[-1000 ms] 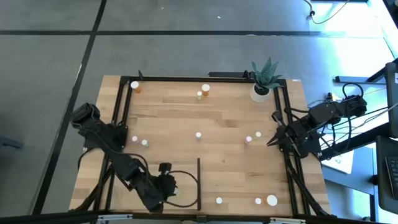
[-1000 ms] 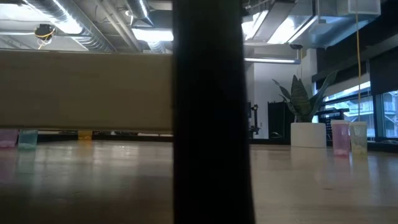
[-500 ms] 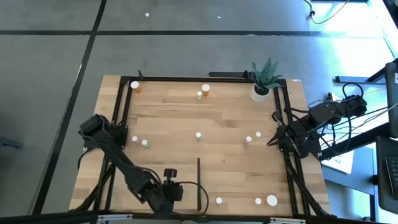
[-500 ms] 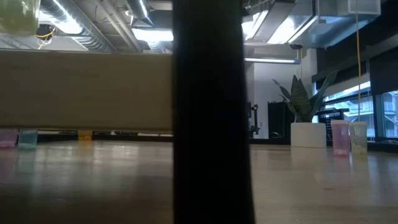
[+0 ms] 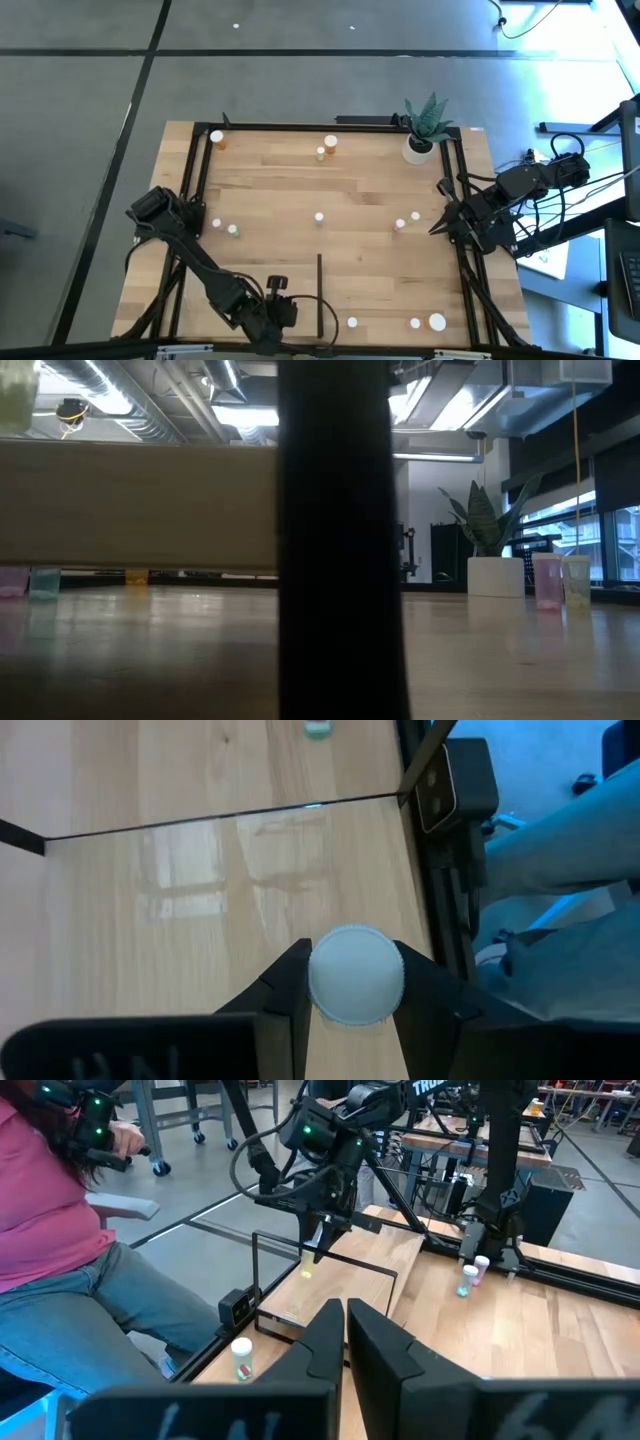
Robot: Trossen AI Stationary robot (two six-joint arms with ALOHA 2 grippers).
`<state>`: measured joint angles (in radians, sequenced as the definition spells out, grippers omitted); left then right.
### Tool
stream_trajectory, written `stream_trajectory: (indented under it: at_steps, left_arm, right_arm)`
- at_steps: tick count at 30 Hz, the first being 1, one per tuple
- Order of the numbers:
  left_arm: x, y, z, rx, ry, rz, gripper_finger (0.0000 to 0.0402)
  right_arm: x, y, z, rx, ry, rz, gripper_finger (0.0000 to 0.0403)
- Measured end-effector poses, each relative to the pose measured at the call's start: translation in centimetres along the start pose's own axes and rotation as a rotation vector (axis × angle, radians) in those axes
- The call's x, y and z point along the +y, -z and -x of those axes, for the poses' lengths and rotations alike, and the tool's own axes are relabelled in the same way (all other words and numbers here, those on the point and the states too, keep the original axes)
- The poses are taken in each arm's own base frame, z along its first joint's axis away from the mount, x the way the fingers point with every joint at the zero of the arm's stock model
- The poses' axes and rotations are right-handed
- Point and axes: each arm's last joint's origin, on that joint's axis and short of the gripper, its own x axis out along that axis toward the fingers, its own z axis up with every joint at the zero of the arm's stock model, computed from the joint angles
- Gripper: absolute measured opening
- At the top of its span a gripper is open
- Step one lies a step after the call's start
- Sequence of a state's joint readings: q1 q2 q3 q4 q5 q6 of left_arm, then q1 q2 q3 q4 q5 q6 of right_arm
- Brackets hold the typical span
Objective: Pick and place medicine bottles onto shelf by color
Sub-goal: Put the center yellow pill bottle on the shelf
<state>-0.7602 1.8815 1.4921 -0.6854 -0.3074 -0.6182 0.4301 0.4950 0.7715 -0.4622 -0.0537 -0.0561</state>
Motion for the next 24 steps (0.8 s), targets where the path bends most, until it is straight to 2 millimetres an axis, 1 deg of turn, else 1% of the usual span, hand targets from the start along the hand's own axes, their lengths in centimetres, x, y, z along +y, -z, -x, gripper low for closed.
stream_trajectory:
  at_steps: [4, 12, 17, 21, 24]
  left_arm:
    - [0.1, -0.1, -0.6, 0.000, -0.001, 0.009, 0.0098]
    - [0.3, -1.0, -0.8, -0.050, 0.036, 0.051, 0.0098]
    - [0.2, -1.2, -1.4, -0.054, 0.062, 0.053, 0.0098]
    - [0.2, -1.1, -1.4, -0.047, 0.057, 0.049, 0.0098]
    - [0.4, -0.9, -1.5, -0.036, 0.014, 0.041, 0.0098]
  right_arm:
    - [0.0, 0.0, 0.0, 0.000, 0.000, 0.002, 0.0022]
    - [0.0, 0.0, 0.0, 0.000, 0.000, 0.000, 0.0022]
    - [0.0, 0.0, 0.0, 0.000, 0.000, 0.002, 0.0022]
    - [0.0, 0.0, 0.0, -0.001, 0.000, 0.002, 0.0022]
    - [0.0, 0.0, 0.0, 0.000, 0.000, 0.001, 0.0022]
